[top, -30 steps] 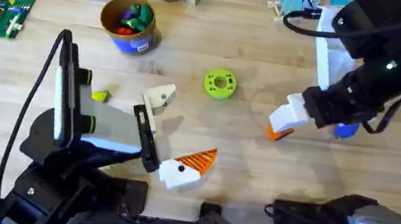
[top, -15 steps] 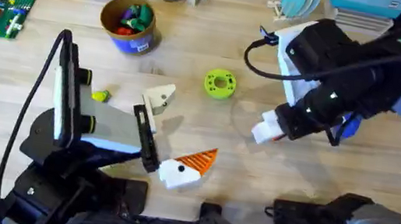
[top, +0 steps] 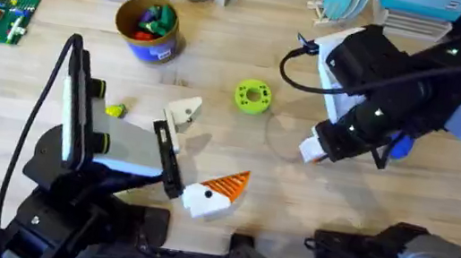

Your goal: Pick up the gripper from the table and insert it into the empty holder that is missing its gripper. Then pick up a screw, insert it into the mounting hole, and use the screwdriver to tighten it. Finally, clean up the table by picking up the vegetable and placing it into the bucket.

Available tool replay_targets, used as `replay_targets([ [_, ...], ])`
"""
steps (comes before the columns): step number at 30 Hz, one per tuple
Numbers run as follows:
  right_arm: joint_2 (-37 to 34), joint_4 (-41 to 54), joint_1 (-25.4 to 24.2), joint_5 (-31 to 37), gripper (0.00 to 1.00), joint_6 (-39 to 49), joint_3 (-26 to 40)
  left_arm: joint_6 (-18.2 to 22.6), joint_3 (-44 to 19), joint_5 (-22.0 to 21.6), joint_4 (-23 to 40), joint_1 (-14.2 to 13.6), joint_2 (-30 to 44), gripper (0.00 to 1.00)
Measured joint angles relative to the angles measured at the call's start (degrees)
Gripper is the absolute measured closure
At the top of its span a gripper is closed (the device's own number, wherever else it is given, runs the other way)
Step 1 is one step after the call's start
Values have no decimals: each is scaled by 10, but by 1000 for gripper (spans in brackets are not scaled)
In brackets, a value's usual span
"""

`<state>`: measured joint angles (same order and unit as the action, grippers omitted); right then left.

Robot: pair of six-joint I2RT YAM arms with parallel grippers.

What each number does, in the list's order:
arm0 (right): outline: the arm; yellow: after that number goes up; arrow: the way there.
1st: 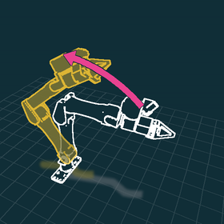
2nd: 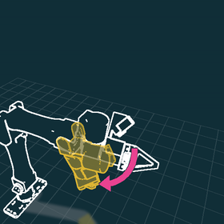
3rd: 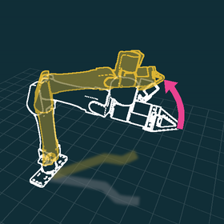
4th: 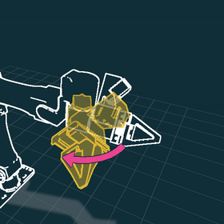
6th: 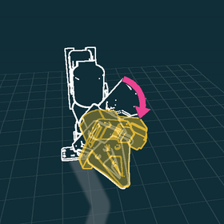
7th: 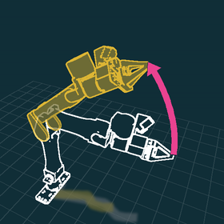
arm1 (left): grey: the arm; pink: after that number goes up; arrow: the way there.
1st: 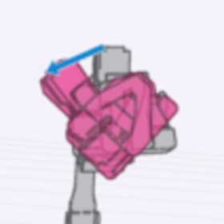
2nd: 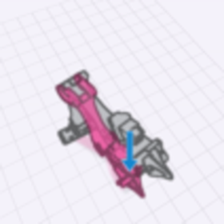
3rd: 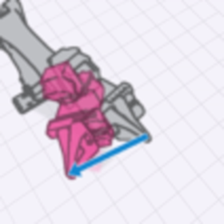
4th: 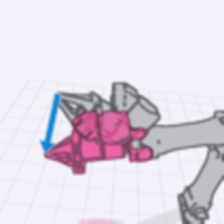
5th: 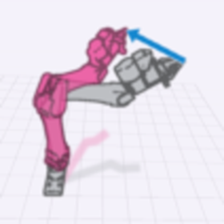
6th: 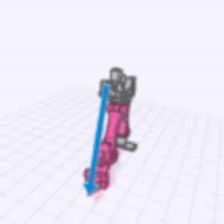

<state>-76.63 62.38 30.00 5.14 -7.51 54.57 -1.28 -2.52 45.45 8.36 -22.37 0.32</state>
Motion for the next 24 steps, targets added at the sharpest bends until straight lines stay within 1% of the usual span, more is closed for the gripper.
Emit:
replay_targets([
  [2, 0, 0, 0, 0, 489, 0, 0, 0, 0, 0, 0, 0, 0, 8],
  [3, 0, 0, 0, 0, 570, 0, 0, 0, 0, 0, 0, 0, 0, 8],
  [6, 0, -1, 0, 0, 954, -2, 0, 0, 0, 0, 0, 0, 0, 8],
  [7, 0, -1, 0, 0, 982, -2, 0, 0, 0, 0, 0, 0, 0, 8],
  [9, 0, 7, 0, 0, 990, -1, 1, 0, 0, 0, 0, 0, 0, 8],
  [12, 2, 48, 0, 0, 987, 12, 22, 0, 0, 0, 0, 0, 0, 8],
  [17, 33, 80, 0, 0, 989, 29, 91, 0, 0, 0, 0, 0, 0, 8],
  [21, 79, 71, 0, -15, 990, 33, 145, 0, 0, 0, 0, 0, 0, 8],
  [24, 121, 36, 0, -43, 991, 28, 161, 0, 0, 0, 0, 0, 0, 8],
])
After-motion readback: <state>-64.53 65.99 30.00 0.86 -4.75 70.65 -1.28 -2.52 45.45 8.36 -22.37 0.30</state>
